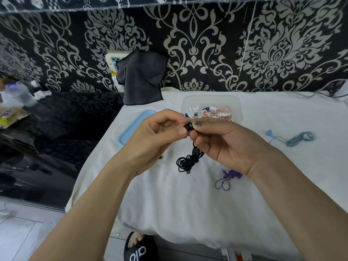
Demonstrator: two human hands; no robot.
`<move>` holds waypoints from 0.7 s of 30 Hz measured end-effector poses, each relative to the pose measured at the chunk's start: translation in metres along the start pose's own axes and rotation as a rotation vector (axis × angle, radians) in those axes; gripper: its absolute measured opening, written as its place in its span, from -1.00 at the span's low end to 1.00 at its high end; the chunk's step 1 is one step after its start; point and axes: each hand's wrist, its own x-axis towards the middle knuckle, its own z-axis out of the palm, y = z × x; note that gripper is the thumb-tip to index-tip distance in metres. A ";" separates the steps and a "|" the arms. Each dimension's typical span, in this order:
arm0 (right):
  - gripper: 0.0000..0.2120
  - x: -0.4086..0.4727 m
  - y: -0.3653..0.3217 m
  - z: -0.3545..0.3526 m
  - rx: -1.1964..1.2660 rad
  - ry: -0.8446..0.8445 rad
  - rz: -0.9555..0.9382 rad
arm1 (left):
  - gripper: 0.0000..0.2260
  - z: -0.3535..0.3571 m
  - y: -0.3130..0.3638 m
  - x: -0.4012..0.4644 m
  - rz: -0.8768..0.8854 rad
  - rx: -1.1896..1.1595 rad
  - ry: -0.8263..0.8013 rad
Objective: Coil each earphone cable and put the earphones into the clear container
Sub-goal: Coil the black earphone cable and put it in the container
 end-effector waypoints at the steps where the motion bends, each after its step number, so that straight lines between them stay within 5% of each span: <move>1: -0.89 0.000 0.000 0.001 0.002 0.003 -0.003 | -0.86 0.000 0.000 0.000 0.012 0.012 0.008; 21: -0.88 0.005 0.017 0.003 -0.256 0.146 -0.324 | -0.86 0.003 0.005 0.000 0.090 0.218 0.140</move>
